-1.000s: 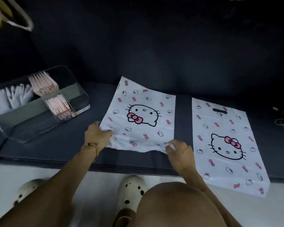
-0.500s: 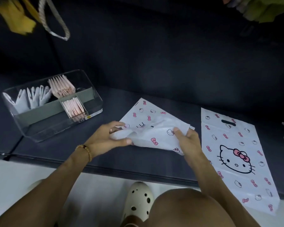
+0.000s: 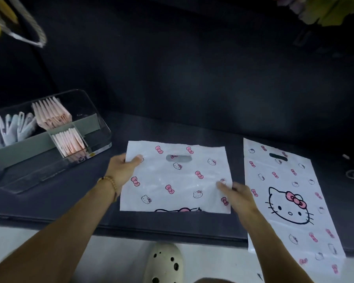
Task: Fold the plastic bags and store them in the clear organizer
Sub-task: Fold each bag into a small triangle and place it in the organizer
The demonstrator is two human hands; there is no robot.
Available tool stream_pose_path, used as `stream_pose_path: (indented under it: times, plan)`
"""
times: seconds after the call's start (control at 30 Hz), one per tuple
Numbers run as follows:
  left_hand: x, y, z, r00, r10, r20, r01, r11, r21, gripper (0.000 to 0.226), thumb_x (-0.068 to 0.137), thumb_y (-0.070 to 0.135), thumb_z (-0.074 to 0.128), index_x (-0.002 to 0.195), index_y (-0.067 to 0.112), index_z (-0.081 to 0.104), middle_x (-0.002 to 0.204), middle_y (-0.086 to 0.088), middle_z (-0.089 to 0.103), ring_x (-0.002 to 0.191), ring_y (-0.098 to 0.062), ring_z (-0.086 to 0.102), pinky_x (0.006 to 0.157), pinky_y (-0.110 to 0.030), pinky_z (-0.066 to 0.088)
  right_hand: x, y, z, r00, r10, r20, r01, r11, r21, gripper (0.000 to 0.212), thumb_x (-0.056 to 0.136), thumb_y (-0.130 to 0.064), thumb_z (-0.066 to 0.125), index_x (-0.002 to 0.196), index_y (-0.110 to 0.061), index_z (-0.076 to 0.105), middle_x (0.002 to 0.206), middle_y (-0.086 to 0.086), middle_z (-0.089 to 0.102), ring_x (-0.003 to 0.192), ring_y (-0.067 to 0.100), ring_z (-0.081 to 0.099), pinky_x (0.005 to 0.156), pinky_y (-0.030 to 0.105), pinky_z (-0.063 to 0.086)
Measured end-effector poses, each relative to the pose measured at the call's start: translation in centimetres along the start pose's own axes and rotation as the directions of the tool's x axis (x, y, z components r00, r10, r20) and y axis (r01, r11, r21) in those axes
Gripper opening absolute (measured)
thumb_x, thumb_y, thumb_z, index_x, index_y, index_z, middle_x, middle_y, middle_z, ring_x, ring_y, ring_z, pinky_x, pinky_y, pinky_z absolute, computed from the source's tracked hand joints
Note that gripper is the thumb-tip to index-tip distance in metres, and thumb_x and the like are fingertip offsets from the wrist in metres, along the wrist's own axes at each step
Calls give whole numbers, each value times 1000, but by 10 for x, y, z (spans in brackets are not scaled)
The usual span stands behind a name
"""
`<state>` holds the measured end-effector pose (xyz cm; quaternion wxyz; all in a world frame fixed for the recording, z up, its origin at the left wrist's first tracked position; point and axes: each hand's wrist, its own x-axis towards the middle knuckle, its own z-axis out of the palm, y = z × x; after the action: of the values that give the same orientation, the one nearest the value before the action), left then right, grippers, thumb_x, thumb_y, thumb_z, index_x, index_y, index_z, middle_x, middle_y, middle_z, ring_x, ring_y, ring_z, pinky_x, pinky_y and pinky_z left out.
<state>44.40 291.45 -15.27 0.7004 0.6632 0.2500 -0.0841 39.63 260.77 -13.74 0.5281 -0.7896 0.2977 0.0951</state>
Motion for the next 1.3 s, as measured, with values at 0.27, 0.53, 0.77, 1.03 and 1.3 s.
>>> stream_pose_path:
  times: [0.27, 0.53, 0.77, 1.03, 1.3]
  plan:
    - [-3, -26, -13, 996, 84, -4, -54, 669, 741, 24, 74, 31, 70, 67, 10, 61, 64, -3, 62, 64, -24, 60, 56, -31, 48, 17, 20, 27, 991, 42, -124, -76, 956, -284, 15, 82, -31, 62, 81, -17, 67, 82, 3, 67, 81, 26, 63, 71, 29, 48]
    - [-14, -31, -3, 948, 306, -85, -58, 431, 900, 35, 78, 33, 69, 105, 16, 55, 100, -10, 59, 91, -33, 57, 69, -39, 48, 14, 21, 26, 982, -6, -186, -53, 949, -312, 34, 83, -26, 66, 58, -9, 50, 58, 6, 56, 54, 22, 47, 50, 25, 35]
    - [-49, -73, 16, 711, 441, 547, -601, -21, 799, 55, 91, 38, 31, 134, 10, 53, 141, -9, 49, 133, -29, 43, 108, -47, 36, 18, 26, 27, 982, -37, -185, -29, 939, -342, 29, 82, -22, 66, 64, -8, 49, 58, 6, 46, 54, 20, 38, 49, 27, 29]
    - [-44, -89, 9, 760, 271, 591, -559, -191, 807, 73, 93, 56, 18, 150, 11, 19, 158, -8, 17, 146, -28, 12, 116, -50, 17, -24, 16, 79, 734, -679, -34, 459, 532, -711, 40, 84, -17, 67, 121, -2, 59, 120, 16, 60, 114, 36, 55, 93, 43, 47]
    - [-42, -89, 3, 740, 262, 620, -572, -240, 784, 78, 91, 55, 24, 147, 0, 25, 155, -17, 23, 144, -30, 19, 116, -49, 20, -18, 44, 118, 671, -612, 419, 664, 245, -706, 65, 98, -46, 24, 151, -9, 25, 160, 6, 17, 148, 20, 10, 120, 45, 11]
